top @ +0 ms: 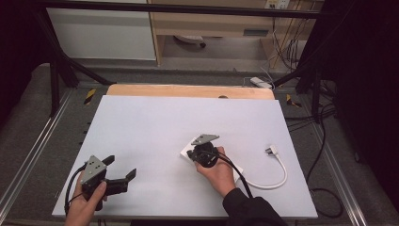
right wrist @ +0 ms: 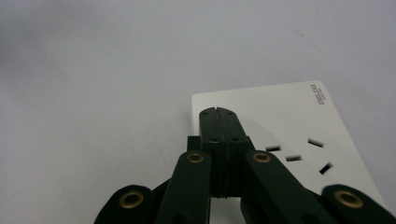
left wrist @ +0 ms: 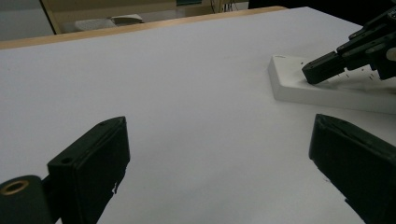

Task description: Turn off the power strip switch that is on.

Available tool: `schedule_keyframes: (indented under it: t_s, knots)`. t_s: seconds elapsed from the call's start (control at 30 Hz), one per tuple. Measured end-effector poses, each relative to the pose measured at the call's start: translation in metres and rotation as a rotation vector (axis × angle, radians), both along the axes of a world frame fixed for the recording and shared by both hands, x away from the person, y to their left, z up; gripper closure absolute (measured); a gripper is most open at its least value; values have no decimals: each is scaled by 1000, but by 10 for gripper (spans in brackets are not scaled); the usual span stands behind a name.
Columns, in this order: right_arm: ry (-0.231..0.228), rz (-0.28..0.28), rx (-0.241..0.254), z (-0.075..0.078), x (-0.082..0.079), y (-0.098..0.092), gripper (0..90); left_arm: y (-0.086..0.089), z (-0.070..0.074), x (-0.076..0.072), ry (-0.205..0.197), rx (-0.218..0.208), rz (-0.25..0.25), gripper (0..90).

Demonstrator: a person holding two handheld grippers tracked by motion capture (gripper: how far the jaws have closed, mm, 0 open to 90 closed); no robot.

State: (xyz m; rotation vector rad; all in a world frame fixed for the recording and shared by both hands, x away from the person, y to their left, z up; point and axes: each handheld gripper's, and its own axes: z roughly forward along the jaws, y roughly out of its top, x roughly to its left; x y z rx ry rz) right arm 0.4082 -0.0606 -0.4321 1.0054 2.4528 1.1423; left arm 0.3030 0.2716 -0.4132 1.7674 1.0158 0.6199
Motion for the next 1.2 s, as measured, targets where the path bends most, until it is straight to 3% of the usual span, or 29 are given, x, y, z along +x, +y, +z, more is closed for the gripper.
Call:
schedule_keyframes:
  t_s: [0.57, 0.9, 1.0, 1.2]
  knots:
    - [-35, 17, 44, 2, -4, -2, 900, 0, 0, 0, -1, 2, 1, 52]
    - [-77, 16, 116, 9, -7, -7, 900, 0, 0, 0, -1, 3, 3, 52]
    - [-96, 14, 134, 11, -8, -9, 853, 1, 0, 0, -2, 1, 5, 52]
    - [-108, -3, 171, 16, -9, -14, 641, 1, 0, -1, -6, 0, 10, 52]
